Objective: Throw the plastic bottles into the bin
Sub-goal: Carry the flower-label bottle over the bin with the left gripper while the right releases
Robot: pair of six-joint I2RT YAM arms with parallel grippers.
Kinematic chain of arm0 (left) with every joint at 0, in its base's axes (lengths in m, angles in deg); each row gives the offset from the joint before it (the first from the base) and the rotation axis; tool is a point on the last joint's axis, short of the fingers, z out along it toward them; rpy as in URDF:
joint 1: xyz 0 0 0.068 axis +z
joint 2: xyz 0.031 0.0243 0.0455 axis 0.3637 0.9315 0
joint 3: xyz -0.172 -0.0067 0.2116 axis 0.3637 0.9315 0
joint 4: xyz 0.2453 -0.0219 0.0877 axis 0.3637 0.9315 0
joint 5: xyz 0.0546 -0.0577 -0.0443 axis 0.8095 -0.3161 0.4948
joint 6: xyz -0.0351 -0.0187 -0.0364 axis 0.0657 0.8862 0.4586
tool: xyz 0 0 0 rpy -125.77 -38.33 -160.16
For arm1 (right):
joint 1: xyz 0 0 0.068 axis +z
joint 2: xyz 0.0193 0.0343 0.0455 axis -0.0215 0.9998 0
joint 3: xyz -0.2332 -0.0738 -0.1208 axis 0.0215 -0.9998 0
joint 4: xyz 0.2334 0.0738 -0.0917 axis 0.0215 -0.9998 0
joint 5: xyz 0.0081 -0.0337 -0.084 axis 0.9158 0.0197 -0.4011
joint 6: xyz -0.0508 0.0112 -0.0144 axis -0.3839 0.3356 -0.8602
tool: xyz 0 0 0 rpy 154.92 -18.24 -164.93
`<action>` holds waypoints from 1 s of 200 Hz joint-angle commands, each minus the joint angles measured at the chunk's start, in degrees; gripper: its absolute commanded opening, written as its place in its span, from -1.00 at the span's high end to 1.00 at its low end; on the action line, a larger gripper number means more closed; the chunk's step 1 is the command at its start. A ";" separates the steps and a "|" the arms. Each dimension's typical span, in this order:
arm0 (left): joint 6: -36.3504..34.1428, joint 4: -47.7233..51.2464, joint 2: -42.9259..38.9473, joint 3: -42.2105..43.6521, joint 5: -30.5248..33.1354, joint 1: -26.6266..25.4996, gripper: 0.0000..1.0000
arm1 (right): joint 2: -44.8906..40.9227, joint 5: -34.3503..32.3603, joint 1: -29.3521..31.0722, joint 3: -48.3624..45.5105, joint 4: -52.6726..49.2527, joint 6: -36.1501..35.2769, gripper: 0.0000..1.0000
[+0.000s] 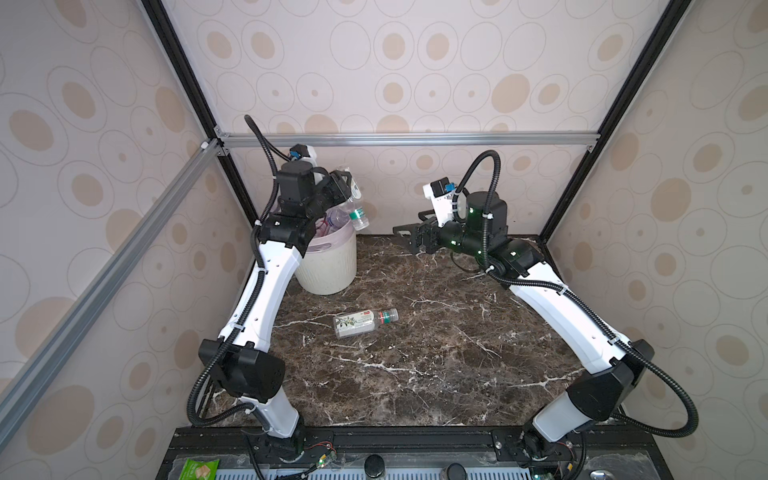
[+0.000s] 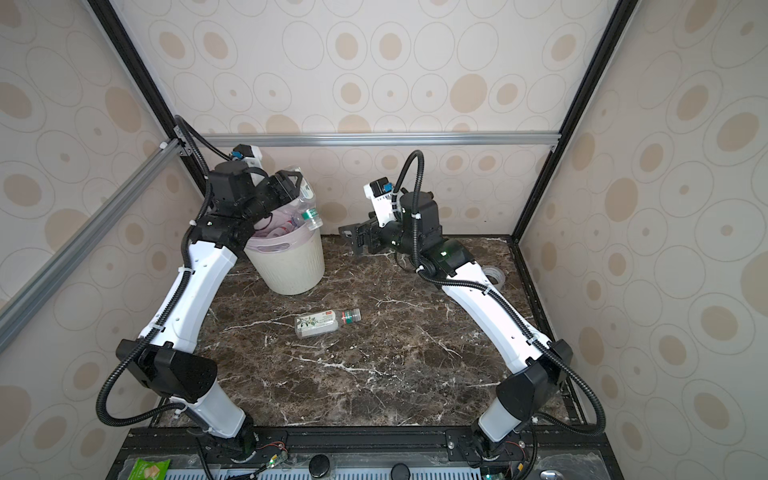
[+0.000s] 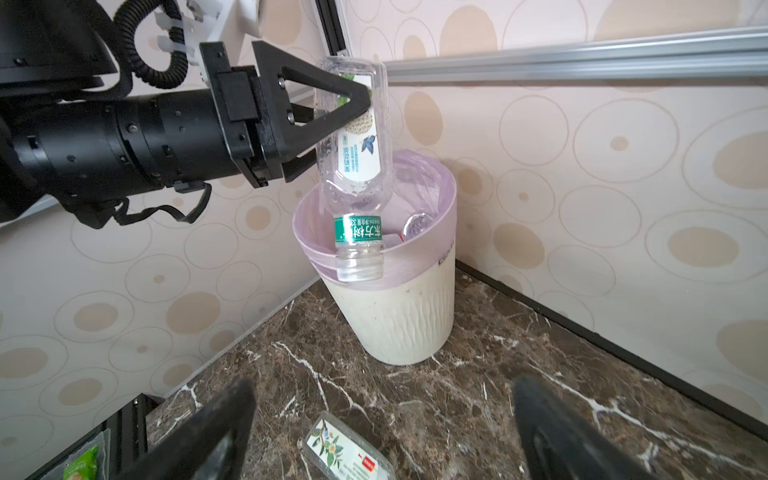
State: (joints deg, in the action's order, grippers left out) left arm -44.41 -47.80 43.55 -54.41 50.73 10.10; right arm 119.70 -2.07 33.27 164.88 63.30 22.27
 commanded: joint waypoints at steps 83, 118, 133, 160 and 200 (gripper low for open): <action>-20.75 -10.82 -1.72 -8.04 16.39 2.96 0.05 | 9.54 3.34 1.17 12.40 -2.73 -3.35 -0.99; -22.11 -10.36 0.50 -6.96 18.76 4.75 0.02 | 12.52 3.41 1.17 14.67 -4.24 -3.52 -0.99; -20.03 -8.85 2.73 -4.01 18.58 6.10 -0.01 | 13.43 3.67 1.13 14.94 -4.42 -3.07 -0.99; -15.57 6.55 12.01 -12.27 15.60 7.31 -0.65 | 14.28 4.06 1.13 15.37 -5.01 -2.50 -0.99; -12.43 11.75 10.08 -23.03 8.58 5.21 -0.98 | 15.01 3.16 1.01 15.67 -5.52 -2.23 -1.00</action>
State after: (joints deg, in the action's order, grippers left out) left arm -59.68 -39.69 60.92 -74.94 63.87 16.99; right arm 134.09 0.91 34.06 178.41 58.25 19.98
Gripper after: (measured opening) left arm 0.988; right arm 0.997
